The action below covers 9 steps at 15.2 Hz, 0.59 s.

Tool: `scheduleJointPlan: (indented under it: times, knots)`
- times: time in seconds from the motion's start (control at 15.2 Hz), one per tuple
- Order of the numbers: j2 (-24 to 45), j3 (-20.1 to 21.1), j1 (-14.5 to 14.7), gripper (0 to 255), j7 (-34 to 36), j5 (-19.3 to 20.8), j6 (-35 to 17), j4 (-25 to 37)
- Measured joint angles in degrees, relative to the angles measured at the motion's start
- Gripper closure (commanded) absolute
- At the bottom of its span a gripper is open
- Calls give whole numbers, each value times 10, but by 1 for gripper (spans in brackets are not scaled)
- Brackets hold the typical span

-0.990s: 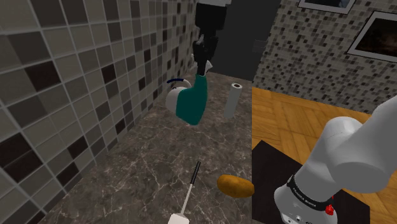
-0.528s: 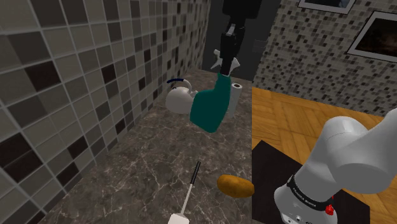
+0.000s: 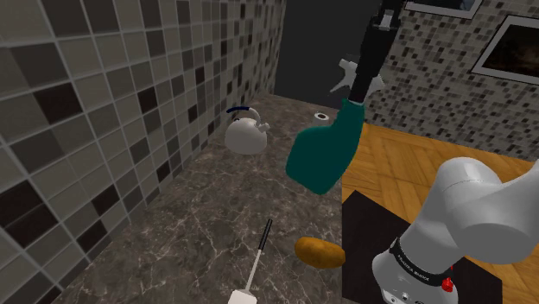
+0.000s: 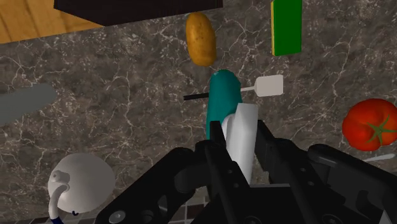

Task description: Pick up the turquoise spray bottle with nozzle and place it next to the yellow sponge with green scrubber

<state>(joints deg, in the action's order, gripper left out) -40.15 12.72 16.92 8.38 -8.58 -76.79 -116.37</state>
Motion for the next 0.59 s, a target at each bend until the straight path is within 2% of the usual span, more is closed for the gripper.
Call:
scheduleJointPlan:
  times: [0.59]
  knots:
    - [-77, 35, 23, 255, 74, -49, 122, 54]
